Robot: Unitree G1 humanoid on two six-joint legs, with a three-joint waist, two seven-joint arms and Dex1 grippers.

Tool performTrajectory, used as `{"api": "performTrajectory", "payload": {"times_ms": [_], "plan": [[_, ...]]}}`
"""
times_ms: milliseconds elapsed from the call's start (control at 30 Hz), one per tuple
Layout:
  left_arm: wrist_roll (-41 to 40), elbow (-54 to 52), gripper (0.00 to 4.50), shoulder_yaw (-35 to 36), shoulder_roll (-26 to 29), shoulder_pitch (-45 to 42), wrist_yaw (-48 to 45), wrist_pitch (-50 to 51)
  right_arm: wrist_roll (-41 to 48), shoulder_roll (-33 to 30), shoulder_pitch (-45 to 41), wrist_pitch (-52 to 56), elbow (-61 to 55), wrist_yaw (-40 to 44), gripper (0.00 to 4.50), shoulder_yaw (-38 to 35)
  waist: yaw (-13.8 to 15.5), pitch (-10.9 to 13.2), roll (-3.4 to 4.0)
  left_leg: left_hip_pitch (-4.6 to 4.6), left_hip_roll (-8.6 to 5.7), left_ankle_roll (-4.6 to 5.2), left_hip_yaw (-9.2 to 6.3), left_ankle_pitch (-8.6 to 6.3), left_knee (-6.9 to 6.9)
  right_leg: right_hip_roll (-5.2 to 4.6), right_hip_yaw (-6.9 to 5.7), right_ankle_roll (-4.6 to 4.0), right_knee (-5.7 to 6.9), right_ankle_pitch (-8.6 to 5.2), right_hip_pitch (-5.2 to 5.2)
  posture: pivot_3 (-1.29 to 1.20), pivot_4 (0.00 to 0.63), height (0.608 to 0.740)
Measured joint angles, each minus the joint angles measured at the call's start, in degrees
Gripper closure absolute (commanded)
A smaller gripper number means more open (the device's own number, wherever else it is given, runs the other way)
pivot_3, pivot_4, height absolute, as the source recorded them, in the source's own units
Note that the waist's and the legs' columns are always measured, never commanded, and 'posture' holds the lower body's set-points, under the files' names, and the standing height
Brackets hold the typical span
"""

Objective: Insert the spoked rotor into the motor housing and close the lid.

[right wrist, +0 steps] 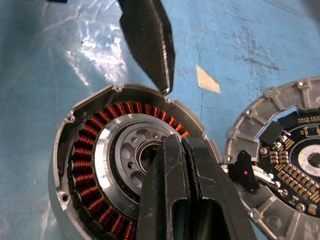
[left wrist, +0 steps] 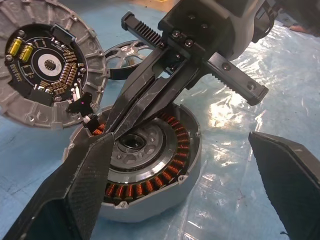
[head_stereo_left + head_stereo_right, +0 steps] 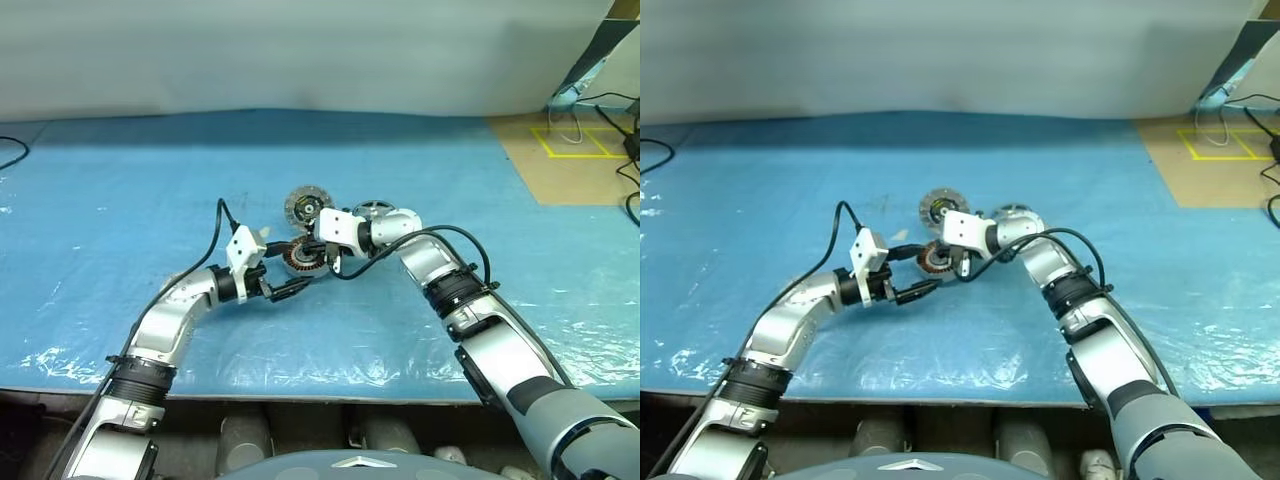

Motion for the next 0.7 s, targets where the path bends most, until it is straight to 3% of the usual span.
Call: {"api": "performTrajectory", "payload": {"times_ms": [200,333,700], "plan": [[0.1,1.7,0.0,0.0,0.2,-0.6,-0.2,-0.2,-1.6,-1.5,1.1,-0.8,-2.8,-0.4,4.46,0.7,0.5,-0.3,-0.05,0.22,-0.08,0.0,0.02,0.0,-0.4,-0.06,0.0,-0.07,-0.41,0.04,0.1,0.0,0.15,0.74],[0.1,2.1,0.0,0.0,0.2,-0.8,-0.5,-0.6,3.0,1.4,1.8,6.2,-3.8,2.3,4.46,-2.1,0.3,-0.3,-0.09,0.07,-0.07,0.0,0.05,0.0,-0.72,-0.02,0.0,-0.37,-0.47,0.21,-0.04,0.0,0.15,0.74],[0.0,0.7,0.0,0.1,0.5,-0.2,0.0,-0.5,9.1,-1.2,0.1,13.7,-6.5,9.1,4.46,-4.3,0.8,-0.1,-0.02,-1.14,-0.05,0.18,0.08,0.15,-0.62,0.01,-0.17,-0.44,-0.43,0.26,-1.27,0.0,0.15,0.74]]}}
